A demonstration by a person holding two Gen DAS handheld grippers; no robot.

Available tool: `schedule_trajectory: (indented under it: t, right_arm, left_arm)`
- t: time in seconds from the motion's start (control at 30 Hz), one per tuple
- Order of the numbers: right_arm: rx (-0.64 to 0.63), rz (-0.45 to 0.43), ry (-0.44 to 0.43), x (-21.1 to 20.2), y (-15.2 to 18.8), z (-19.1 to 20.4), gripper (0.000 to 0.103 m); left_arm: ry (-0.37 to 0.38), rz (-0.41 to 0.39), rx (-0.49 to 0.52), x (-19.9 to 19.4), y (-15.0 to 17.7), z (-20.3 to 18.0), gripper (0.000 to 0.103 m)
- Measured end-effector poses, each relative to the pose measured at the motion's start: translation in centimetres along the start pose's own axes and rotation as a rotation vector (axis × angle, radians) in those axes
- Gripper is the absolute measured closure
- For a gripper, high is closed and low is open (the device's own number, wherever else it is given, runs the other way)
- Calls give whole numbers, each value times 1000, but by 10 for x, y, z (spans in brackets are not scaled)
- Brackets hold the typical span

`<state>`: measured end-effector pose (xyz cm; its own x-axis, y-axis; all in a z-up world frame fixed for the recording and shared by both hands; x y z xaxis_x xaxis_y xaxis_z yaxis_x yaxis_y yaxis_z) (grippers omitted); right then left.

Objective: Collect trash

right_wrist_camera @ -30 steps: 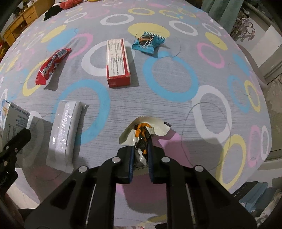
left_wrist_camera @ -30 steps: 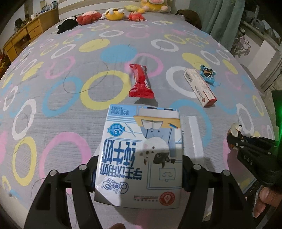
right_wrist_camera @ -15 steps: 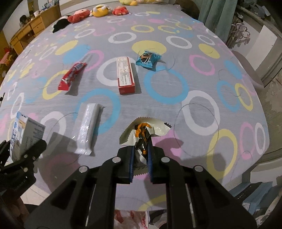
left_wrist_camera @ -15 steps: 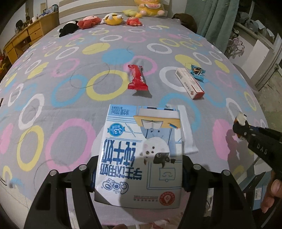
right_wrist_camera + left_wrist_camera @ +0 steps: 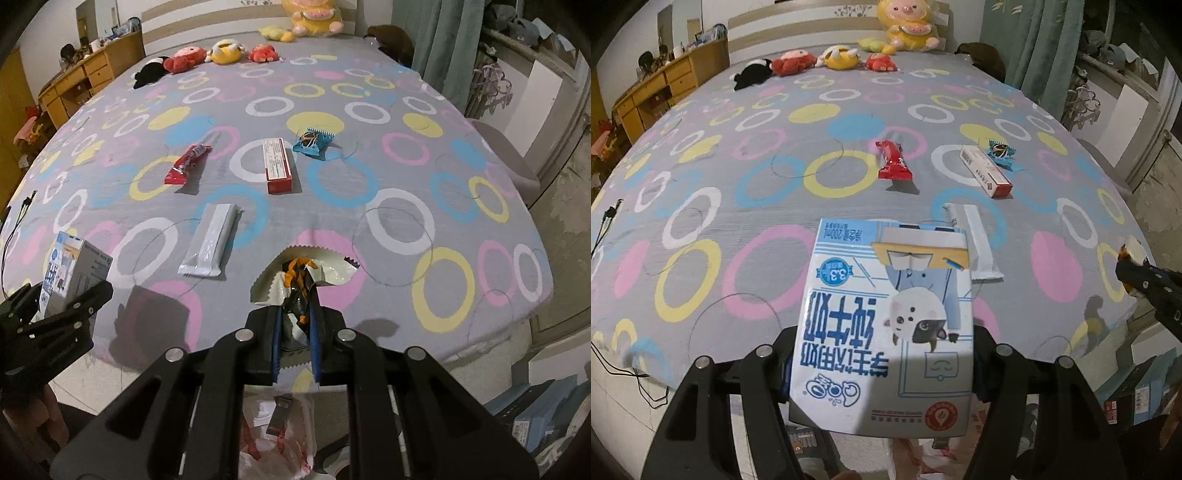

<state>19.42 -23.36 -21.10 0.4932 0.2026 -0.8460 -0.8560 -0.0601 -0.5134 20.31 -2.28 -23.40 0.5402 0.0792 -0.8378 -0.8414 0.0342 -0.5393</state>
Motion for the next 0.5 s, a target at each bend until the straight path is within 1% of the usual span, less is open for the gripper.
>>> schedule_trajectory:
  t: [0.13, 0.27, 0.5]
  right_arm:
    - [2, -26, -9, -17, 18, 2, 91]
    - [5, -60, -26, -33, 39, 5, 91]
    - [7, -107, -46, -51, 82, 14, 91]
  left_arm:
    - [-30, -44, 26, -15, 13, -3, 38]
    - [-41, -62, 46, -27, 29, -5, 38]
    - [-60, -85, 66, -49, 70, -11, 38]
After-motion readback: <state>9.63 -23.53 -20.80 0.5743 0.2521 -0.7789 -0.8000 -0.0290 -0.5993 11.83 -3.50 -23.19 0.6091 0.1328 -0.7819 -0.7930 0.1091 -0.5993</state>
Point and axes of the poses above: each gripper's, at about its wrist camera, not at the fingertips, and x roughly the way its jaws point, z to its left, y to its underside, the point moved 5 cm from there along x, roughly the way its jaws point, and after that the axes turned 10 degrees about -y, right-handed, at the moved point
